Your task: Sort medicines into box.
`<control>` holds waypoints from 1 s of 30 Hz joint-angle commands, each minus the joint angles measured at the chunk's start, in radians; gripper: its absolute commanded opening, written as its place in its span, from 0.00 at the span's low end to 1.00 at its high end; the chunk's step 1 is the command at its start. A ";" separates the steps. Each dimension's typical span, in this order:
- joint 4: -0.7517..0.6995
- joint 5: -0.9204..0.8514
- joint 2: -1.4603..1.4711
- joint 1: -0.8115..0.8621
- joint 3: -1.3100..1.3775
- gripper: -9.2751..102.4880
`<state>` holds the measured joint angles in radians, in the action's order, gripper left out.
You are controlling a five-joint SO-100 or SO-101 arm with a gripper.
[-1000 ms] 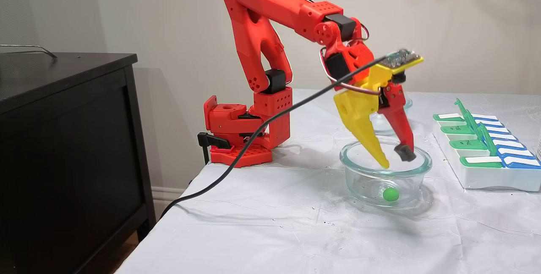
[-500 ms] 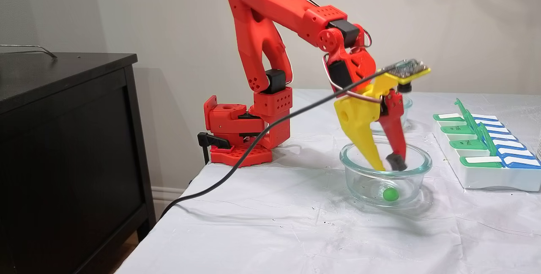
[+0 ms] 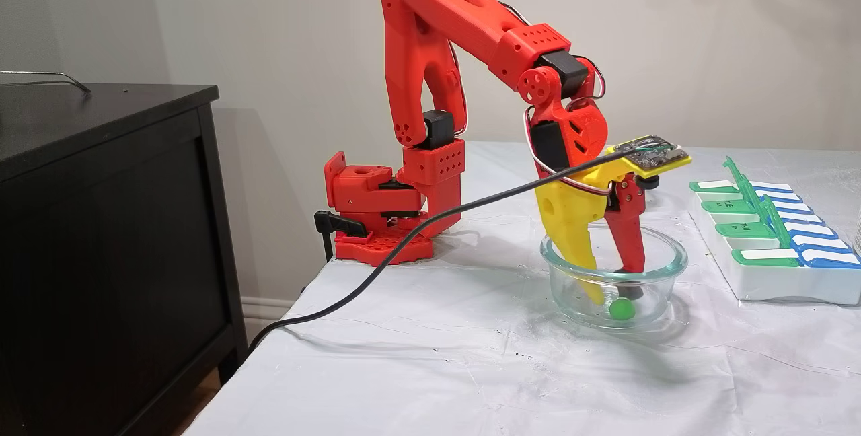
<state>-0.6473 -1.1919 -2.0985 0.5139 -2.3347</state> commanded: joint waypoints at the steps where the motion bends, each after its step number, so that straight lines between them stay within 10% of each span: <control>1: 0.034 0.006 -0.003 0.008 0.092 0.21; 30: 0.146 -0.149 0.048 0.003 0.040 0.20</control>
<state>-0.4970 -1.3238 -2.0371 0.5216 -2.3363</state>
